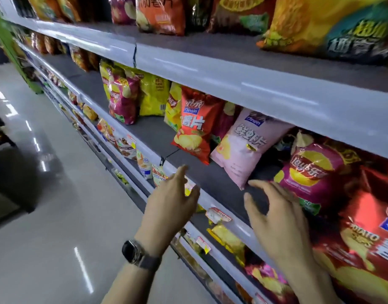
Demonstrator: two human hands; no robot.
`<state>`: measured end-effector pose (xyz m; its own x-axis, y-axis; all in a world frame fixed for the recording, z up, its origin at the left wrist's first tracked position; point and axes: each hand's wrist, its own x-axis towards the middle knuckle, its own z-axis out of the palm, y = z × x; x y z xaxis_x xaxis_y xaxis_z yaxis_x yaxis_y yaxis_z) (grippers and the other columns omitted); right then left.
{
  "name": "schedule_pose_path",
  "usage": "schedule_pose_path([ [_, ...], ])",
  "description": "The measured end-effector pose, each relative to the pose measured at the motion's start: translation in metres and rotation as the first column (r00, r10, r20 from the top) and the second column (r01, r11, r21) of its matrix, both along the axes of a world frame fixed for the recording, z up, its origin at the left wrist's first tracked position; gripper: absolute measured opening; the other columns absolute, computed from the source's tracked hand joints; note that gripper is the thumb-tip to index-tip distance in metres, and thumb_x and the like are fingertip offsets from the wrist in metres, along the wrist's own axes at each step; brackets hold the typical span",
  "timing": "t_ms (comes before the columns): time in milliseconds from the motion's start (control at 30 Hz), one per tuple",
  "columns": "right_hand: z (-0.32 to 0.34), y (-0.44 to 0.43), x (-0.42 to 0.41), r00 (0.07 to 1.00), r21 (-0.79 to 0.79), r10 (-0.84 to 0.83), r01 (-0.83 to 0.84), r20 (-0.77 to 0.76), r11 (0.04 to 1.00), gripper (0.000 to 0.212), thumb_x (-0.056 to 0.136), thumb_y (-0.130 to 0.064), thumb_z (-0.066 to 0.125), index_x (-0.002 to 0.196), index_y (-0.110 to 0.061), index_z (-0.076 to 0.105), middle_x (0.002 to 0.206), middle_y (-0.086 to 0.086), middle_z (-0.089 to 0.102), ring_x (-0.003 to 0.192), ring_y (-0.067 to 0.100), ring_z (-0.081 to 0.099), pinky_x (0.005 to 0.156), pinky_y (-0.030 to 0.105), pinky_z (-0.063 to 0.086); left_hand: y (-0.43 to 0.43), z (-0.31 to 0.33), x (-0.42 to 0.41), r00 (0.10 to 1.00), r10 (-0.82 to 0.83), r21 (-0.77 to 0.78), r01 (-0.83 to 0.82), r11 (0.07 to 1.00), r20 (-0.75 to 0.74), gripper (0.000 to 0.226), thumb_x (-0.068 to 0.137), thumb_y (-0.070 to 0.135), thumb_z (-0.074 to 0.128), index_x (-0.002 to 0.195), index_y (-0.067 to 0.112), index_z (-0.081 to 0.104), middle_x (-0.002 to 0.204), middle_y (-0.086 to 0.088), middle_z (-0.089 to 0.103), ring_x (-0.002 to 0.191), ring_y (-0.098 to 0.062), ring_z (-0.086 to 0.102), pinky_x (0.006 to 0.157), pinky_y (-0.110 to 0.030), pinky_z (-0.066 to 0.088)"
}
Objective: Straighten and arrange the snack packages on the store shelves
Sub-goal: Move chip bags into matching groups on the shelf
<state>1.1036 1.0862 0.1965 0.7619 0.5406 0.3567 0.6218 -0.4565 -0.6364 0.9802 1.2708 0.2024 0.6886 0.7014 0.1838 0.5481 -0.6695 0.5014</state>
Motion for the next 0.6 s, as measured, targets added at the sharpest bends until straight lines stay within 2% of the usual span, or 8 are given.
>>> schedule_pose_path([
  [67,-0.002,0.004,0.007,0.995,0.051,-0.1,0.1,0.001,0.994,0.032,0.094,-0.03,0.067,0.126,-0.024,0.066,0.123,-0.008,0.066,0.115,0.015,0.058,0.088,0.027,0.042,0.022,0.002,0.018,0.998,-0.05,0.021,0.049,0.999,0.045,0.062,0.1,0.043,0.059,0.156,0.028,0.04,0.133,0.0,0.068,0.112,-0.027,0.068,0.083,-0.042,0.057],
  [167,-0.004,0.009,0.008,0.963,0.12,-0.266,0.268,-0.031,0.956,0.049,0.092,-0.027,0.07,0.14,-0.024,0.056,0.136,-0.001,0.06,0.126,0.018,0.054,0.098,0.029,0.041,0.052,0.004,0.042,0.984,-0.115,0.021,0.114,0.993,0.134,0.072,0.097,0.032,0.066,0.16,0.02,0.035,0.138,-0.011,0.062,0.121,-0.038,0.061,0.087,-0.043,0.049],
  [267,-0.009,0.01,0.008,0.905,0.215,-0.426,0.418,-0.009,0.883,0.066,0.086,-0.017,0.076,0.145,-0.018,0.047,0.148,0.005,0.045,0.136,0.025,0.047,0.107,0.026,0.036,0.079,0.005,0.065,0.95,-0.11,-0.029,0.124,0.992,0.292,0.091,0.094,0.029,0.072,0.166,0.017,0.018,0.151,-0.018,0.051,0.134,-0.041,0.051,0.099,-0.05,0.046],
  [333,-0.015,0.012,0.005,0.853,0.258,-0.522,0.506,-0.006,0.823,0.074,0.084,-0.013,0.078,0.147,-0.014,0.041,0.156,0.01,0.032,0.143,0.03,0.038,0.113,0.029,0.034,0.096,0.004,0.079,0.933,-0.1,-0.033,0.118,0.992,0.346,0.104,0.092,0.031,0.077,0.168,0.011,0.009,0.153,-0.023,0.045,0.139,-0.044,0.045,0.109,-0.055,0.041],
  [400,-0.022,0.017,0.003,0.795,0.266,-0.606,0.593,-0.041,0.76,0.081,0.083,-0.014,0.079,0.151,-0.013,0.036,0.162,0.012,0.022,0.149,0.032,0.029,0.117,0.037,0.033,0.111,0.003,0.092,0.925,-0.111,-0.046,0.137,0.989,0.364,0.113,0.088,0.034,0.082,0.167,0.006,0.006,0.152,-0.028,0.042,0.138,-0.046,0.041,0.113,-0.057,0.036],
  [467,-0.025,0.022,0.006,0.753,0.261,-0.644,0.655,-0.136,0.71,0.09,0.084,-0.017,0.08,0.157,-0.014,0.027,0.164,0.011,0.02,0.151,0.029,0.023,0.121,0.038,0.026,0.124,0.002,0.102,0.911,-0.14,-0.087,0.187,0.978,0.388,0.121,0.083,0.046,0.081,0.167,0.005,0.004,0.158,-0.028,0.035,0.142,-0.045,0.036,0.117,-0.055,0.032],
  [533,-0.027,0.027,0.02,0.732,0.25,-0.641,0.681,-0.23,0.688,0.099,0.084,-0.025,0.08,0.161,-0.013,0.018,0.163,0.01,0.026,0.15,0.025,0.024,0.123,0.038,0.023,0.134,0.001,0.112,0.898,-0.15,-0.148,0.229,0.962,0.413,0.129,0.076,0.058,0.079,0.167,0.006,0.004,0.163,-0.026,0.03,0.148,-0.042,0.033,0.121,-0.052,0.029],
  [600,-0.028,0.031,0.034,0.713,0.274,-0.643,0.701,-0.281,0.658,0.106,0.08,-0.04,0.079,0.161,-0.013,0.017,0.159,0.01,0.035,0.147,0.025,0.031,0.123,0.043,0.027,0.143,-0.003,0.121,0.888,-0.154,-0.186,0.256,0.949,0.433,0.133,0.076,0.056,0.088,0.168,0.008,0.003,0.164,-0.024,0.029,0.151,-0.04,0.03,0.124,-0.049,0.028],
])
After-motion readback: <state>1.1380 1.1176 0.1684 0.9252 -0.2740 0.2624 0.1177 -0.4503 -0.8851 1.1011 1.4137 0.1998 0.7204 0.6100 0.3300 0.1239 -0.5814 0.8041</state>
